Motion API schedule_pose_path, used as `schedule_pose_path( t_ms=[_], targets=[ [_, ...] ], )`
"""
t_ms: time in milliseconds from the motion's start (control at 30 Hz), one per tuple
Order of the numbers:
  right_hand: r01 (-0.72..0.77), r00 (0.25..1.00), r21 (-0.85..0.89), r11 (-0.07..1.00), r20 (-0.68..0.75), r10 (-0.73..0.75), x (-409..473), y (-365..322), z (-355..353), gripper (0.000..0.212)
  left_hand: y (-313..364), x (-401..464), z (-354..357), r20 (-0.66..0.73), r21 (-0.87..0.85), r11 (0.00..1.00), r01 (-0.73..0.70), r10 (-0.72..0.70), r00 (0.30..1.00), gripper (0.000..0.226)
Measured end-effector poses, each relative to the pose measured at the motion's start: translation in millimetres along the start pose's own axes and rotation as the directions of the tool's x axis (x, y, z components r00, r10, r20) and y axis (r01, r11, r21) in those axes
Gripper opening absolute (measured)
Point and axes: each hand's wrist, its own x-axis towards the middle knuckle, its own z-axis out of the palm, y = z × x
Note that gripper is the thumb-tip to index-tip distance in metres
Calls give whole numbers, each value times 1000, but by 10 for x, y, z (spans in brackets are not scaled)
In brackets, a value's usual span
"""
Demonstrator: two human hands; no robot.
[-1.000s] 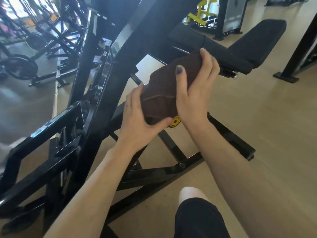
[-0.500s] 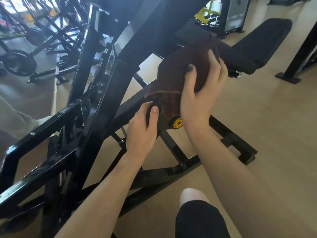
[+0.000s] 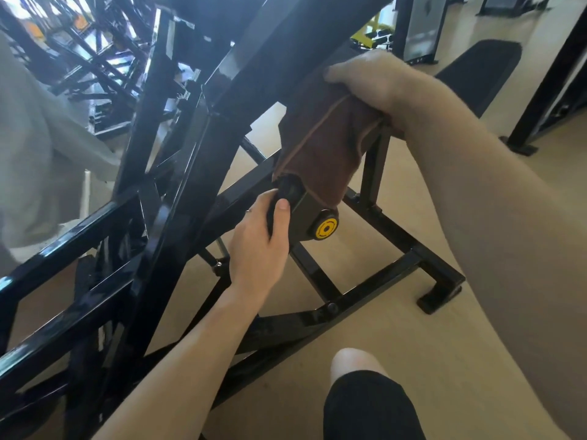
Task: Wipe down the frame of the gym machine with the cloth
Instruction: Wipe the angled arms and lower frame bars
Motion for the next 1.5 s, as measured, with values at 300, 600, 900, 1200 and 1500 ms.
schedule_pose_path(
  t_ms=[300, 600, 900, 1200, 1500],
  targets=[
    [317, 708, 467, 825, -696, 122, -660, 434, 985, 44, 25, 1, -20, -30, 35, 999, -17, 18, 999, 80],
    [312, 709, 420, 852, -700, 86, -910, 452, 1469, 59, -27, -18, -40, -19, -30, 1000, -6, 5, 1000, 83],
    [277, 700, 353, 894, -711, 64, -984, 515, 1707, 58, 4, -30, -48, -40, -34, 998, 54, -56, 998, 59],
    [289, 706, 349, 892, -707, 48, -910, 613, 1595, 58, -18, -41, -85, 12, -60, 995, 79, -79, 997, 55],
    [271, 754, 265, 925, -656, -33, -1140, 841, 2017, 59, -40, -42, -88, 45, -64, 992, 108, -105, 993, 36]
  ],
)
